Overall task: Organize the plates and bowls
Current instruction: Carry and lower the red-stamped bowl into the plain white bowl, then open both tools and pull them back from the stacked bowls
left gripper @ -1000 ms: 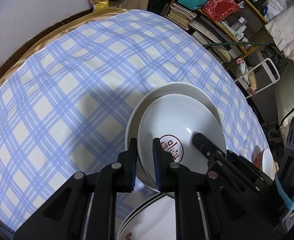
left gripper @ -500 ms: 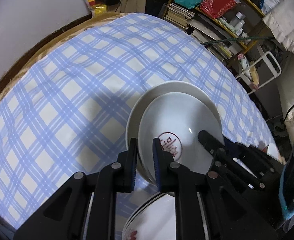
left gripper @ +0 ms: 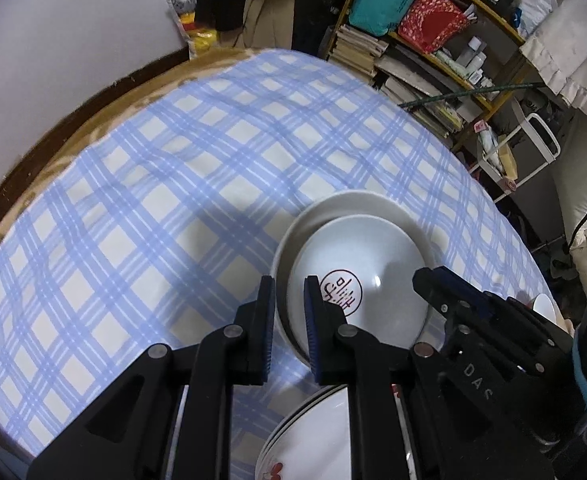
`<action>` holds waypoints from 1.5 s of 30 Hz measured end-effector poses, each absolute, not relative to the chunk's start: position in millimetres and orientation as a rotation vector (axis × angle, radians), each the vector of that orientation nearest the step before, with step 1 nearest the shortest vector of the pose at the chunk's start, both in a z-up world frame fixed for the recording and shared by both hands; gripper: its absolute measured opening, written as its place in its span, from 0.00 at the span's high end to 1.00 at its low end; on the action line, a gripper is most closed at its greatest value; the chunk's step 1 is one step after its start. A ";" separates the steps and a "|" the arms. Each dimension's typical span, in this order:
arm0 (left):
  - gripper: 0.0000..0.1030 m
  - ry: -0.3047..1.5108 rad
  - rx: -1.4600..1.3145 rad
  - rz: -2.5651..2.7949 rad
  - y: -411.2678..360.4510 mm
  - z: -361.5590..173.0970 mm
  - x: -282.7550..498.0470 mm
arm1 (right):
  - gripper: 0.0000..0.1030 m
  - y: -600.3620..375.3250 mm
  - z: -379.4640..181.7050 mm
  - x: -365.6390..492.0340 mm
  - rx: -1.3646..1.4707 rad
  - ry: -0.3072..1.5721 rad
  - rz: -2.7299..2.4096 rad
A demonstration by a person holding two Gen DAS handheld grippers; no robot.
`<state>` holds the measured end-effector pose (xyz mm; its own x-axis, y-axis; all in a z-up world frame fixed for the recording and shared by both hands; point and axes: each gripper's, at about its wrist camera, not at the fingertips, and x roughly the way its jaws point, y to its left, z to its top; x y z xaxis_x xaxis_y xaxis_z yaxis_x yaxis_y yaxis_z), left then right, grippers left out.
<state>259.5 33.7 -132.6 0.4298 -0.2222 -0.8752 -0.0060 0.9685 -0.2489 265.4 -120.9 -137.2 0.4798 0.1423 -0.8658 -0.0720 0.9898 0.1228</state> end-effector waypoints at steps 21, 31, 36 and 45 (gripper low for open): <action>0.55 1.053 0.003 -0.144 -32.7 -95.4 213.1 | 0.35 -223.6 -85.8 203.4 0.148 0.992 -0.005; 0.27 0.954 0.013 -0.187 -92.5 -64.2 192.9 | 0.04 -305.1 -58.0 170.7 0.194 0.940 -0.121; 0.20 0.959 0.013 -0.207 -127.3 -60.2 190.8 | 0.04 -345.6 -58.9 153.9 0.245 0.938 -0.170; 0.20 0.981 0.021 -0.283 -201.3 -69.8 196.3 | 0.04 -421.9 -68.0 125.5 0.317 0.915 -0.244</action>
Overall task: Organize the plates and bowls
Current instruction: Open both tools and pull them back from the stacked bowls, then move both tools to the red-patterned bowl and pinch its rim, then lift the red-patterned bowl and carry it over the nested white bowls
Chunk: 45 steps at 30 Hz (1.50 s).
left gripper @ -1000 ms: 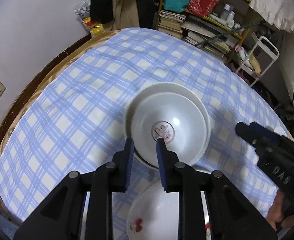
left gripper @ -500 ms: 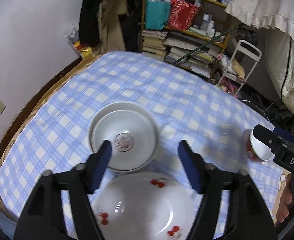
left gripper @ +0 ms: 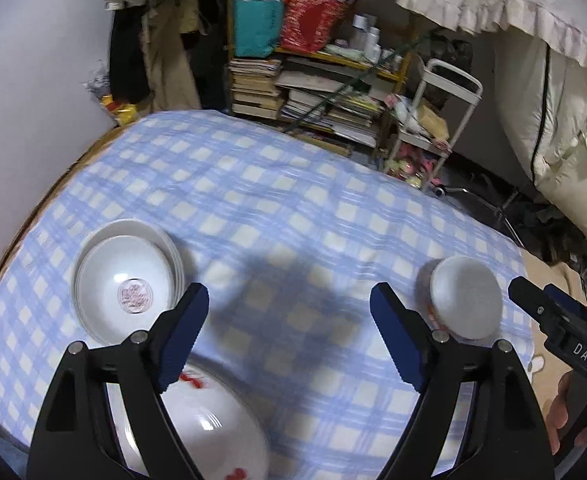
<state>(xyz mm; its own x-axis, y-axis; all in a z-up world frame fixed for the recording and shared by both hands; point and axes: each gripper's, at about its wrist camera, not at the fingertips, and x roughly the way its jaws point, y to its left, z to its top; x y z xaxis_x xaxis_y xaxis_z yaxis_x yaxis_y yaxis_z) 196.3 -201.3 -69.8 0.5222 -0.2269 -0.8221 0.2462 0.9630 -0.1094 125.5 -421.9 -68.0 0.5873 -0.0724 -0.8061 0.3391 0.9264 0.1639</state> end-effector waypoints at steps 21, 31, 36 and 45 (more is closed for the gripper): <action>0.20 1.132 0.151 -0.433 -334.0 -134.9 206.0 | 0.04 -514.4 -143.6 119.0 0.484 0.985 -0.288; 0.21 1.259 0.155 -0.410 -357.5 -177.1 208.5 | 0.33 -526.5 -174.1 126.8 0.564 1.065 -0.201; 0.59 1.287 0.224 -0.465 -368.4 -188.5 209.2 | 0.64 -526.6 -184.7 134.3 0.638 1.094 -0.154; 0.87 1.269 0.232 -0.496 -372.7 -176.1 201.1 | 0.85 -507.9 -189.7 147.3 0.595 1.157 -0.128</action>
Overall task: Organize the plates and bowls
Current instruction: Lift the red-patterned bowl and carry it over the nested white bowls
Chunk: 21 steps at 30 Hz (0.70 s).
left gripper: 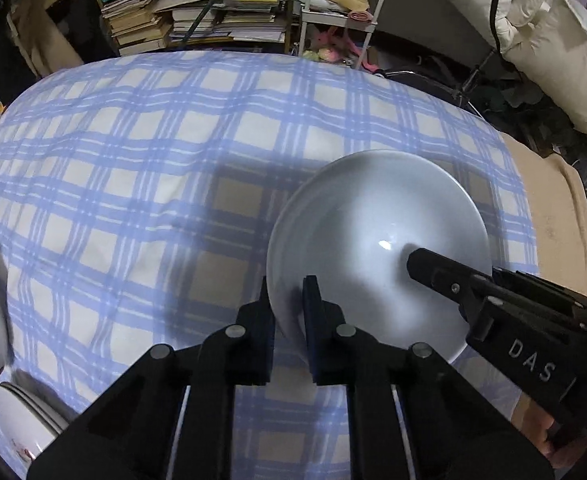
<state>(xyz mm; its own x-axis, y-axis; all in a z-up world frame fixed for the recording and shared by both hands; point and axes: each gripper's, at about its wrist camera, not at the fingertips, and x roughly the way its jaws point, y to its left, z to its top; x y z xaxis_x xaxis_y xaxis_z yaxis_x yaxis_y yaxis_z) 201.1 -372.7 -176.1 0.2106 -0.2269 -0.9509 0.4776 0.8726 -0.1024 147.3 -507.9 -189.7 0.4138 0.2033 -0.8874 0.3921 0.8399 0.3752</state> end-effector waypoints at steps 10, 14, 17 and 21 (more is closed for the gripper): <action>0.83 1.232 0.262 -0.440 -327.8 -148.6 207.2 | 0.85 -468.6 -159.4 152.2 0.573 1.115 -0.067; 0.83 1.203 0.213 -0.383 -287.4 -129.3 212.8 | 0.85 -431.9 -138.7 162.3 0.524 1.085 -0.030; 0.82 1.194 0.173 -0.347 -254.2 -115.3 213.7 | 0.85 -402.1 -121.6 169.2 0.491 1.068 0.012; 0.82 1.171 0.144 -0.295 -214.0 -97.0 210.4 | 0.85 -360.3 -101.9 174.1 0.466 1.049 0.070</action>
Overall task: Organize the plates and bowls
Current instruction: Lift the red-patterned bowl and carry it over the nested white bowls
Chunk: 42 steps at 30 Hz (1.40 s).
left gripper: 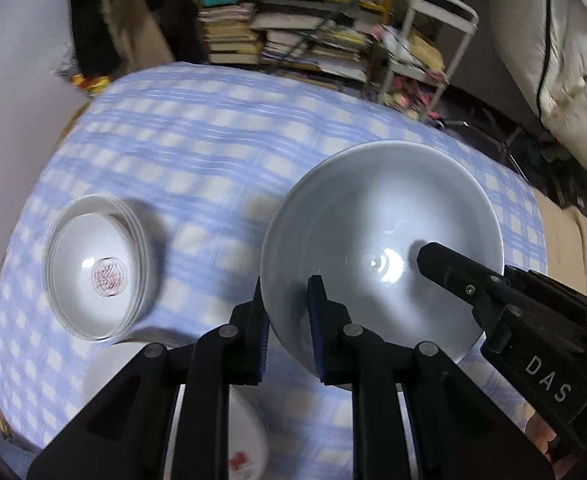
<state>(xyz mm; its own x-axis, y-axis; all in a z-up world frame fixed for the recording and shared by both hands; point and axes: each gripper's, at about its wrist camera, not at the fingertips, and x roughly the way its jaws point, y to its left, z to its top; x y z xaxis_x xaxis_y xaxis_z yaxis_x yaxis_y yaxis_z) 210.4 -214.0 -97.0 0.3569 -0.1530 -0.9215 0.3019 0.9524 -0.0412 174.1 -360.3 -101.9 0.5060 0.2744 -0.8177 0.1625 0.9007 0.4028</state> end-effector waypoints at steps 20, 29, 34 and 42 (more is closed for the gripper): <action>0.82 1.119 -0.005 -0.169 -28.1 -66.4 187.5 | 0.85 -179.2 -60.2 193.1 0.307 0.992 0.287; 0.82 1.101 -0.011 -0.214 -11.5 -85.8 195.3 | 0.85 -154.6 -70.7 203.3 0.234 0.989 0.287; 0.83 1.096 0.013 -0.200 -19.0 -98.7 209.4 | 0.85 -157.5 -85.3 211.8 0.241 0.986 0.283; 0.83 1.152 -0.031 -0.194 -13.8 -126.2 231.8 | 0.85 -159.1 -111.1 239.3 0.259 1.037 0.286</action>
<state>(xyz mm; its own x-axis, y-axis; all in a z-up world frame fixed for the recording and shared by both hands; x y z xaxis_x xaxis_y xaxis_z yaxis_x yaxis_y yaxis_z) 231.8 -13.8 -126.2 0.3917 -0.1684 -0.9046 0.1364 0.9829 -0.1239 239.3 -159.1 -111.1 0.4784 0.3522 -0.8044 -0.1097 0.9328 0.3432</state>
